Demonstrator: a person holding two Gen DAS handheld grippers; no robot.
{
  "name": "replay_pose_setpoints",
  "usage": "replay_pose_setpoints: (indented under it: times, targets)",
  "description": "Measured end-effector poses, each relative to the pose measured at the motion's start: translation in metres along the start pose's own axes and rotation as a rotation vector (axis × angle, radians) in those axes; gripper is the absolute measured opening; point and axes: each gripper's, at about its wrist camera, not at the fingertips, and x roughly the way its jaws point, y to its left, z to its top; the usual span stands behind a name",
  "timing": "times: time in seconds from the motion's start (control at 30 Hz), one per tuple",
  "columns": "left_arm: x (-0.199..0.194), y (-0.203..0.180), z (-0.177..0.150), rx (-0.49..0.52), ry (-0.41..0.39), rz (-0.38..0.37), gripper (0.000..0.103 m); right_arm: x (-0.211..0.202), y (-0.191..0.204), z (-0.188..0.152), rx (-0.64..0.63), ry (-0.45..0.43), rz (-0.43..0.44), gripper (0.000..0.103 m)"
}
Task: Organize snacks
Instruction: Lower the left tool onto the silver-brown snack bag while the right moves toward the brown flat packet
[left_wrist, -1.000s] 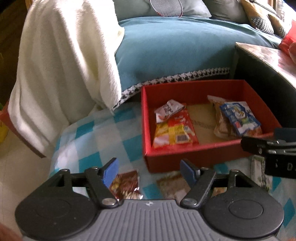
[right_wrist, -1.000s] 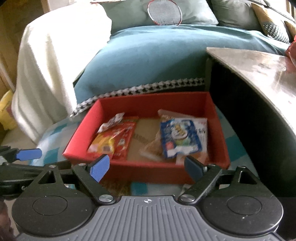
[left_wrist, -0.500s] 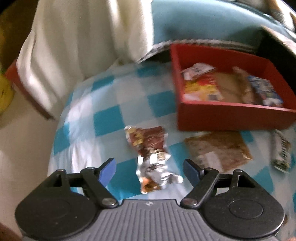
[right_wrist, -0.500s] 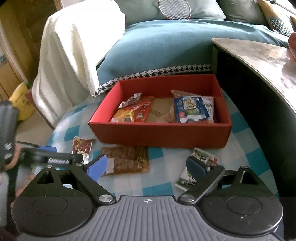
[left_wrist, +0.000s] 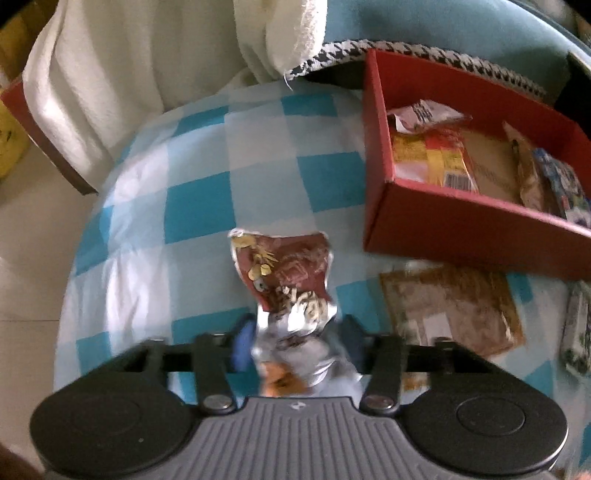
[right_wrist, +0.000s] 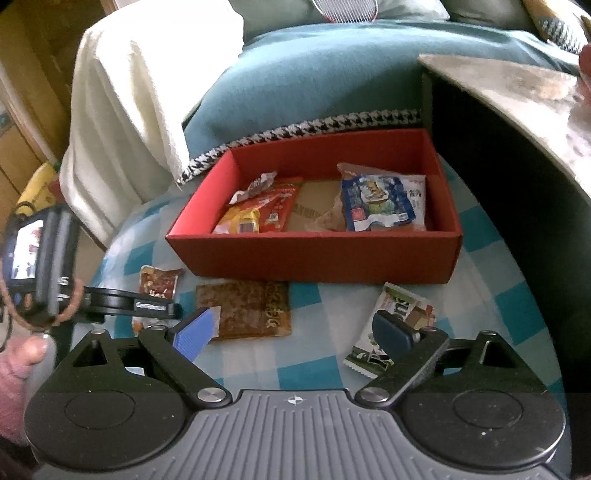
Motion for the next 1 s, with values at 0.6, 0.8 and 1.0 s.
replay_pose_setpoints:
  times: [0.6, 0.8, 1.0]
  targets:
    - [-0.023, 0.053, -0.036, 0.037, 0.070, -0.148, 0.027, 0.121, 0.053, 0.022, -0.173, 0.104, 0.122, 0.096]
    - [-0.018, 0.064, -0.035, -0.007, 0.120, -0.192, 0.028, 0.115, 0.052, 0.015, -0.099, 0.218, 0.297, 0.099]
    - [-0.018, 0.069, -0.041, -0.020, 0.140, -0.197, 0.032, 0.072, 0.065, 0.019, -0.242, 0.214, 0.330, 0.099]
